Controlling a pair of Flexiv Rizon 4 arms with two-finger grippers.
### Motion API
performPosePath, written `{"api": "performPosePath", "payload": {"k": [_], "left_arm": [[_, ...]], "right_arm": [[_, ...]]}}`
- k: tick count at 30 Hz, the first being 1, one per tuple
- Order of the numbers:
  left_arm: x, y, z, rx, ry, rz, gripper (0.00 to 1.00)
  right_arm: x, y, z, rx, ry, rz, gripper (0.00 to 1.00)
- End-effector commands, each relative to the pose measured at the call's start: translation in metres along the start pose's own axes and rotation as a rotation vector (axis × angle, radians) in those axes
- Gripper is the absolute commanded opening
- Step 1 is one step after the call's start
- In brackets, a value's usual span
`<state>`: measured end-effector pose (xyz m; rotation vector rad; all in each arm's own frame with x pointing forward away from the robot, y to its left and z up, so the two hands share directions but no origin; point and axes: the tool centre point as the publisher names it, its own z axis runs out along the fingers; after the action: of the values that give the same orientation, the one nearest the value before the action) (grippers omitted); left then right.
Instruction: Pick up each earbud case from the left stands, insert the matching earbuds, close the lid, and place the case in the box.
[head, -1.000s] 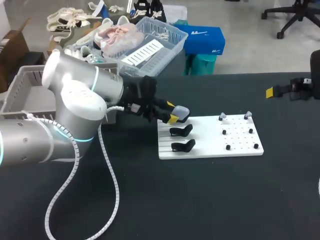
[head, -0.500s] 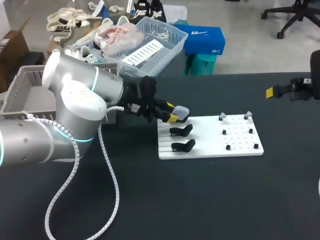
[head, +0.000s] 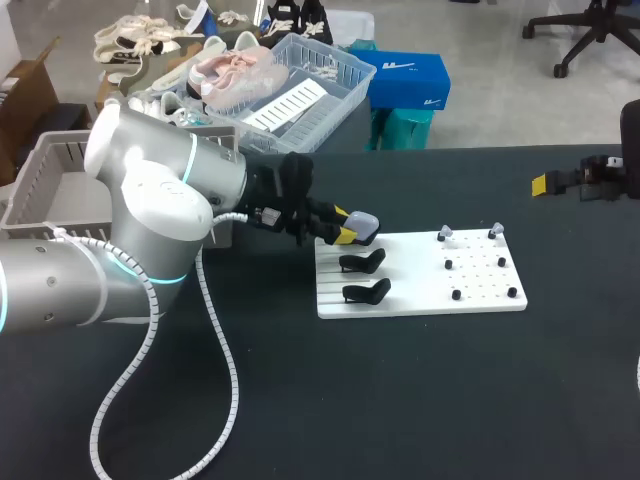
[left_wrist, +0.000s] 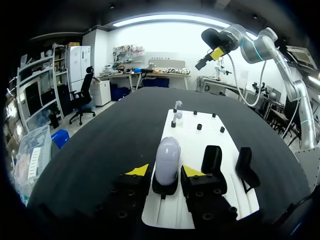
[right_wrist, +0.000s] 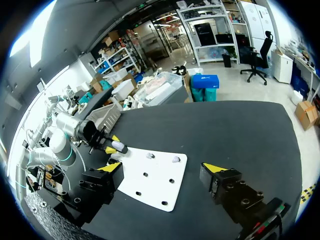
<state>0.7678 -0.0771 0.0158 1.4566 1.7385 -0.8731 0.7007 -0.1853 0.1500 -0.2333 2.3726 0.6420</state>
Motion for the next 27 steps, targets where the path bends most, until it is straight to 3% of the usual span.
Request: {"api": "performPosePath", "payload": {"k": [1, 3, 8, 27], "left_arm": [[0.0, 0.002, 0.001, 0.004, 0.0, 0.001, 0.35], [0.0, 0.002, 0.001, 0.006, 0.0, 0.002, 0.28], [-0.001, 0.002, 0.001, 0.005, -0.001, 0.003, 0.0], [-0.014, 0.001, -0.016, -0.032, -0.048, 0.018, 0.0]], "right_arm": [[0.0, 0.0, 0.0, -0.001, 0.0, -0.001, 1.0], [0.0, 0.0, 0.0, -0.001, 0.0, -0.001, 1.0], [0.0, 0.0, 0.0, -0.001, 0.0, -0.001, 1.0], [0.0, 0.0, 0.0, -0.001, 0.0, -0.001, 1.0]]}}
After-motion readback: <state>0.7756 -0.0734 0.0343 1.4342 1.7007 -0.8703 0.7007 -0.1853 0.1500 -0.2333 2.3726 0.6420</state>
